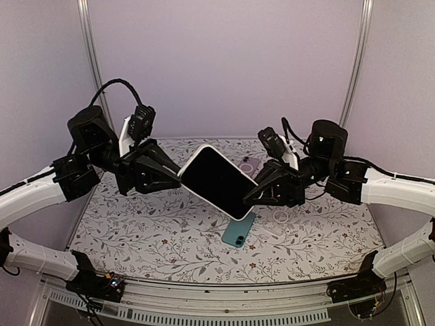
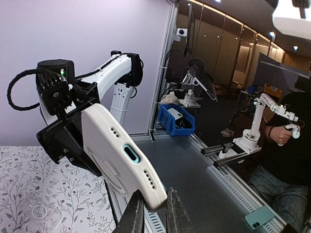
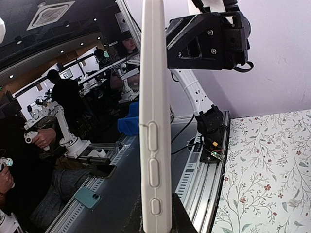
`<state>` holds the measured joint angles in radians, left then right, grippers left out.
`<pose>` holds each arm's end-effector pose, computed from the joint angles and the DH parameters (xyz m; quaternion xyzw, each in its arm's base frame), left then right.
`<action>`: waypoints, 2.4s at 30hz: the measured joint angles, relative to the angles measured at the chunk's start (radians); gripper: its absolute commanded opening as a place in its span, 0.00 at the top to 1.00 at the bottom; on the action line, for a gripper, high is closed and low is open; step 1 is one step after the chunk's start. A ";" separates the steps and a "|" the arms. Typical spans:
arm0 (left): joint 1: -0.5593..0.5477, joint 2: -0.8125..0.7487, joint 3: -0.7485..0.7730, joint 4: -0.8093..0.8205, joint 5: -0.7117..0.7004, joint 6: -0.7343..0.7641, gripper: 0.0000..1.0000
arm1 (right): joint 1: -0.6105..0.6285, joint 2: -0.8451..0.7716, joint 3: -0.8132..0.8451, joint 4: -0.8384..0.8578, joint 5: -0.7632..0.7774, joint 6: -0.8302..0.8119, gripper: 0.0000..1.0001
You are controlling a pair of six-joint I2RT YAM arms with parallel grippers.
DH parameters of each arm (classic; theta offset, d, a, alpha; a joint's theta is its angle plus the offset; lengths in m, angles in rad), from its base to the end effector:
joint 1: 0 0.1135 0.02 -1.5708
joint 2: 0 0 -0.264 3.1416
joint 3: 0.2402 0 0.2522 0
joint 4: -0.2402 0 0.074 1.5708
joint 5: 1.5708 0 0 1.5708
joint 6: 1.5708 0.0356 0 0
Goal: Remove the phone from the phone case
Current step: Remove the phone from the bottom left corner of the phone case.
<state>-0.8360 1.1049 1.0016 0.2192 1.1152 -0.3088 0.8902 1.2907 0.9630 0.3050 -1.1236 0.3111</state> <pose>0.1374 -0.1997 0.3941 0.5286 0.4418 -0.6390 0.3421 0.1560 0.2437 0.3431 -0.5297 0.4737 0.6486 0.2728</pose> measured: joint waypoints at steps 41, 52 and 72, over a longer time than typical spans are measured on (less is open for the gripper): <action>-0.047 -0.125 -0.111 0.009 -0.235 0.042 1.00 | 0.026 0.016 0.029 -0.013 -0.031 0.027 1.00; -0.051 -0.135 -0.148 0.047 -0.291 0.003 1.00 | 0.019 0.000 0.033 -0.056 -0.030 0.024 1.00; -0.057 -0.153 -0.181 0.065 -0.400 -0.020 1.00 | 0.018 -0.008 0.033 -0.072 -0.024 0.039 1.00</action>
<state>-0.8932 0.9524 0.8207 0.2840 0.7155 -0.3290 0.9077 1.2827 0.9962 0.2329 -1.1473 0.3500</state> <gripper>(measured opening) 0.105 0.090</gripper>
